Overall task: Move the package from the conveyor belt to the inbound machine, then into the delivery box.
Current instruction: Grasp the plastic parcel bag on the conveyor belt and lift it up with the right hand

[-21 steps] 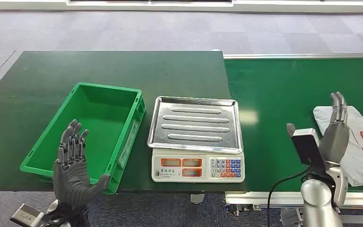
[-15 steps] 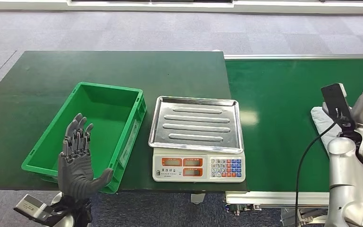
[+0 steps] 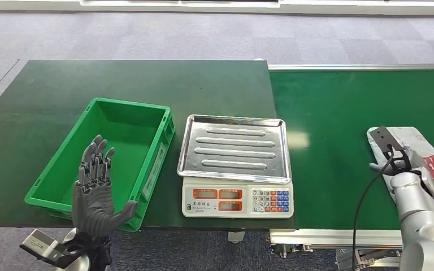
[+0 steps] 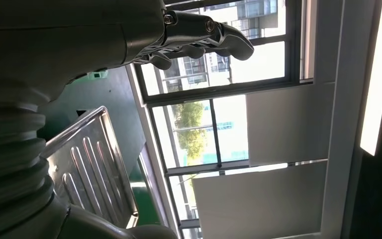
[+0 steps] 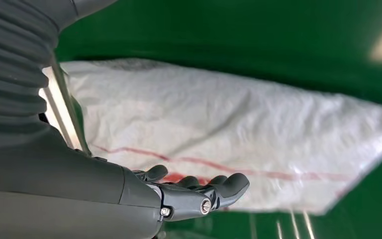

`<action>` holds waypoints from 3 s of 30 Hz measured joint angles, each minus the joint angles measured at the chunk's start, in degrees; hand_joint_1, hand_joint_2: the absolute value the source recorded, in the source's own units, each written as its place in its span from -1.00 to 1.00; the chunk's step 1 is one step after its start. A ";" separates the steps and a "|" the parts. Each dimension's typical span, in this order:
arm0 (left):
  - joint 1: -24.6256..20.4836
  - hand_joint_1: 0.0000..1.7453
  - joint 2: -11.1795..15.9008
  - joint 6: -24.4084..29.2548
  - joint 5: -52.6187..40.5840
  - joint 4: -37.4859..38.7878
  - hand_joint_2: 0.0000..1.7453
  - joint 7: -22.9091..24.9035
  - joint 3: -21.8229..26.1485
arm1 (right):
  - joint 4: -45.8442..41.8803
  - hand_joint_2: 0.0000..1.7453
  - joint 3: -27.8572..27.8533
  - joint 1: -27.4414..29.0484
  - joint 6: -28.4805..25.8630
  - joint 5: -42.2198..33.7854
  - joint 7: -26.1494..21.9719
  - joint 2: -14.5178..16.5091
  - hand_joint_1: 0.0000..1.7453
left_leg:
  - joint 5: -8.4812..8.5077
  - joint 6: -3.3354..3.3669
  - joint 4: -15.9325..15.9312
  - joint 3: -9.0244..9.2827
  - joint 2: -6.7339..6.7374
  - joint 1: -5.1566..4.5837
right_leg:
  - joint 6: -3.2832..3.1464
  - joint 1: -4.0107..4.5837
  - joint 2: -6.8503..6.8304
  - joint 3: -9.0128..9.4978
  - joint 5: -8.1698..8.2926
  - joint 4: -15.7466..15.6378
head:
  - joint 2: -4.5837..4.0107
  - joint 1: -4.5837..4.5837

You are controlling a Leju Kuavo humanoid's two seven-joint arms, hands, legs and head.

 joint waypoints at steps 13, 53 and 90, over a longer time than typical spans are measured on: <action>-0.64 -1.00 -0.41 -1.16 -1.59 0.57 1.00 0.65 0.00 | 3.69 1.00 0.39 -0.08 6.22 5.58 9.35 -0.01 -1.00 | 0.01 0.01 0.00 -0.02 0.00 -0.01 | 0.02 -0.06 0.00 0.01 0.02 0.00 | -0.01 0.00; 0.04 -1.00 -1.16 -1.34 -2.83 -0.80 1.00 1.57 0.11 | 4.79 1.00 -3.72 -1.14 10.02 12.39 13.00 -0.03 -1.00 | 0.01 0.02 0.01 -0.05 -0.12 -0.01 | 0.03 -0.07 -0.14 0.00 0.01 0.00 | 0.00 0.00; 0.03 -1.00 -1.82 -1.00 -4.65 -1.50 1.00 1.73 0.78 | 3.54 1.00 -6.69 -0.76 -3.73 8.70 -7.84 1.61 1.00 | 0.01 0.01 -0.01 -0.20 -0.10 -0.01 | 0.05 -0.06 -0.09 -0.06 0.00 0.03 | 0.00 0.01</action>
